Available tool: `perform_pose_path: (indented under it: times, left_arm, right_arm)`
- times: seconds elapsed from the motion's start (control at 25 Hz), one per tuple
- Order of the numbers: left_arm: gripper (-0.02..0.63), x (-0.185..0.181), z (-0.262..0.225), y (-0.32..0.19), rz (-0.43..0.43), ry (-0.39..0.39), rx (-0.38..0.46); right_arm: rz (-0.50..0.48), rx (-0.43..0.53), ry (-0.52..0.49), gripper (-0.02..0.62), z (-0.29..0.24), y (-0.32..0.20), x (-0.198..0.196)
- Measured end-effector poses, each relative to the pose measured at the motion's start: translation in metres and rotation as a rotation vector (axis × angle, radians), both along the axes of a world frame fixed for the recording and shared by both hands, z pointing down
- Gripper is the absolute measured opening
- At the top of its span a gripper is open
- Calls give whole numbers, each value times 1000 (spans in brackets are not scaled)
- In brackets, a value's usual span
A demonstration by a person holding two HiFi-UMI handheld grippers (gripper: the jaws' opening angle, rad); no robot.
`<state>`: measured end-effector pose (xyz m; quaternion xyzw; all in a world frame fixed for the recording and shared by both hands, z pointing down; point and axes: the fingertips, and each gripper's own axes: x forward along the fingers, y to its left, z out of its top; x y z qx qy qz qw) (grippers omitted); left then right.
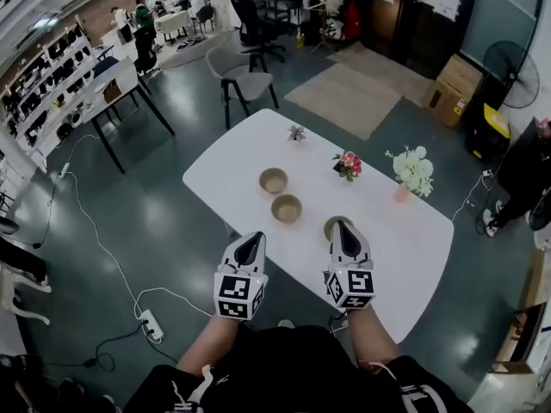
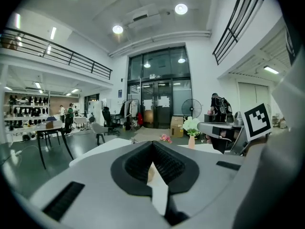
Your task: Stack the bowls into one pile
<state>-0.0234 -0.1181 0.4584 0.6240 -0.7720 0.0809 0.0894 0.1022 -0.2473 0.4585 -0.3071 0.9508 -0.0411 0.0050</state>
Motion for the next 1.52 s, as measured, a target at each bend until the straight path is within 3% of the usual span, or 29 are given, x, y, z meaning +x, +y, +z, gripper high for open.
perform_pose_path:
  times: [0.24, 0.6, 1.0, 1.28, 1.32, 1.4, 1.52]
  left_arm:
    - [14, 11, 8, -53, 173, 6, 4]
    - [14, -10, 11, -111, 426, 36, 29]
    - [14, -31, 9, -138, 704, 30, 13]
    - [14, -26, 15, -138, 756, 50, 18]
    - [14, -23, 16, -137, 759, 54, 17]
    - [14, -18, 18, -134, 762, 59, 14]
    - [14, -13, 22, -130, 764, 58, 6]
  right_arm:
    - [159, -20, 27, 17, 15, -28, 26]
    - [420, -17, 64, 17, 24, -43, 27]
    - [749, -100, 37, 17, 41, -36, 27]
    - [817, -140, 49, 17, 57, -29, 36]
    - [807, -148, 36, 33, 58, -28, 37]
    - [785, -168, -3, 139, 61, -28, 40]
    - [776, -212, -37, 172, 71, -32, 45]
